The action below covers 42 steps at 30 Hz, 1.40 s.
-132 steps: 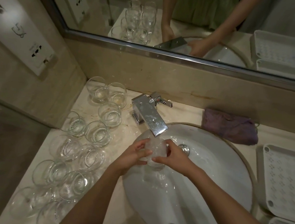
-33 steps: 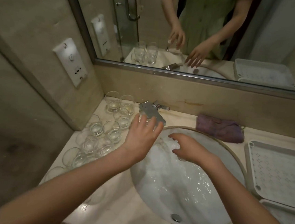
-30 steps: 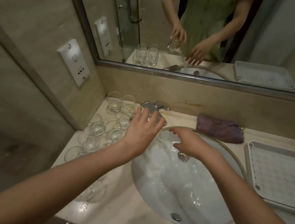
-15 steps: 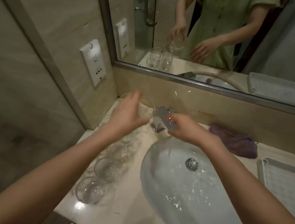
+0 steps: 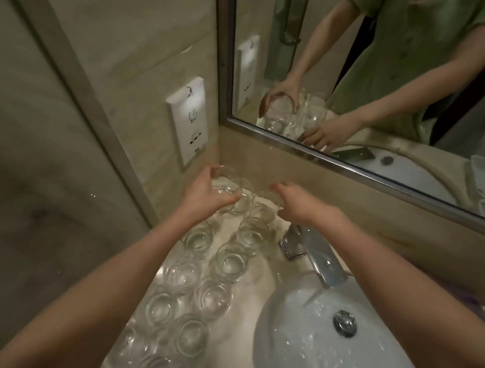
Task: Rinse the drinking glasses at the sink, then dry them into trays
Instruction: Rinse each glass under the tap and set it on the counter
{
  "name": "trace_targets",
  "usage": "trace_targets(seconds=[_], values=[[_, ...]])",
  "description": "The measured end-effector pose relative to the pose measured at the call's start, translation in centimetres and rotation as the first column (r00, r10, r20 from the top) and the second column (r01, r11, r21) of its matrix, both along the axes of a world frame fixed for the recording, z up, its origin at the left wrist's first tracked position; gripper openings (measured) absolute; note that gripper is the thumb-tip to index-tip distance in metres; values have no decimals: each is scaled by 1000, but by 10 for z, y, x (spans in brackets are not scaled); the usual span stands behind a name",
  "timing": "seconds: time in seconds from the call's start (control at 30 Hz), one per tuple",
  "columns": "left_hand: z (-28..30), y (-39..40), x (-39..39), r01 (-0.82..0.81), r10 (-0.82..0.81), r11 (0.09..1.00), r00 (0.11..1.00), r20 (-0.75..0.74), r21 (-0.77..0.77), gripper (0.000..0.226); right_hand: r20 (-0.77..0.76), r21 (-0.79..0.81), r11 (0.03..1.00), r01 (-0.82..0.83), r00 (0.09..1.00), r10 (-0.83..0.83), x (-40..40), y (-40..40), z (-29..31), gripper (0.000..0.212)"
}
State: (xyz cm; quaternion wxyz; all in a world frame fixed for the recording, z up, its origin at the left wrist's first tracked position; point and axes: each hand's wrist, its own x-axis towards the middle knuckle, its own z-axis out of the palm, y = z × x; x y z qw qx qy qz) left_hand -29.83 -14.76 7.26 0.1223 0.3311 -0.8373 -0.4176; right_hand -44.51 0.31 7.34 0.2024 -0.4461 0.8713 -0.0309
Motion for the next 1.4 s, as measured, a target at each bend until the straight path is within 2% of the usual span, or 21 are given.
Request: trace_targets(seconds=[0.23,0.4,0.47,0.6,0.8,0.9,0.97,1.03,1.13,1.27,1.4], values=[[-43,-16,-14,106,-90,992,976,199,-70,82,-96,165,978,-129,985,146,-24,-31,-47,85],[-66,-21,-13,142,-124,989,947,297,-39,80,11,232,959,-164,986,166,-33,-39,-64,100],[-73,-22,-13,180,-157,983,926,344,-35,82,55,215,962,-170,985,162,-35,-41,-67,100],[-81,-22,-13,212,-186,977,895,407,-19,85,64,147,974,-169,985,162,-40,-39,-73,84],[-82,-24,-12,210,-213,976,876,432,54,84,-4,134,984,-115,993,117,-44,-31,-53,87],[-72,-24,-11,278,-262,960,827,498,45,94,20,-6,1000,-31,999,31,-40,-21,-20,89],[-55,-21,-12,330,-261,943,809,526,-39,102,46,-139,990,21,999,-15,-32,-10,7,89],[-30,-12,-9,347,-262,930,857,444,-119,100,94,-264,961,77,994,-54,-17,3,34,88],[18,17,9,366,-339,927,909,241,-79,88,139,-325,940,107,988,-64,15,30,68,89],[50,69,45,470,-477,878,874,90,90,79,312,-290,937,196,945,-101,64,78,70,99],[27,109,70,504,-529,833,847,62,228,63,410,-257,932,257,902,-135,109,124,32,99]])
